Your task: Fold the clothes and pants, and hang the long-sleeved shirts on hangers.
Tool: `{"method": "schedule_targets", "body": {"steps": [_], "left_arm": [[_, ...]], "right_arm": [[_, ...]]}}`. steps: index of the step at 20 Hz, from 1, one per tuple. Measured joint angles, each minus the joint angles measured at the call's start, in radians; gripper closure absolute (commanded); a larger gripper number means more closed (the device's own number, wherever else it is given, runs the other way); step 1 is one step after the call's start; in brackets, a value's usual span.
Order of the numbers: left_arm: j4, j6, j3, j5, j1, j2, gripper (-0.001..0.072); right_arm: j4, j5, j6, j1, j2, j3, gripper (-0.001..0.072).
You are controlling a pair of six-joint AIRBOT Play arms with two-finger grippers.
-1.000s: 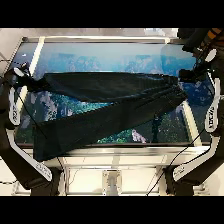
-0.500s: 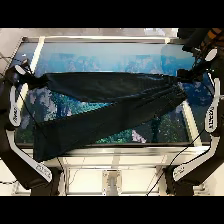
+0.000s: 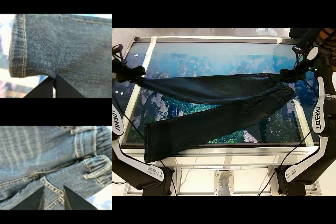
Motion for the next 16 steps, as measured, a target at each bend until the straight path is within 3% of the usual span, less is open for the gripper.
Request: {"method": "schedule_targets", "body": {"steps": [2, 6, 11, 16], "left_arm": [[0.024, 0.0, 0.011, -0.084, 0.007, -0.023, 0.0642], [0.058, -0.004, 0.019, -0.22, 0.011, -0.105, 0.0292], [0.06, 0.003, 0.02, -0.299, 0.014, -0.141, 0.0275], [0.063, 0.019, -0.111, -0.339, 0.043, -0.039, 0.0274]], "right_arm": [[0.001, 0.0, -0.003, 0.01, 0.0, 0.0, 0.047], [-0.002, -0.002, -0.009, 0.017, 0.0, 0.0, 0.047], [-0.051, -0.009, -0.034, 0.016, 0.0, 0.0, 0.0468], [-0.096, 0.011, -0.047, -0.007, -0.011, -0.022, 0.0468]]}}
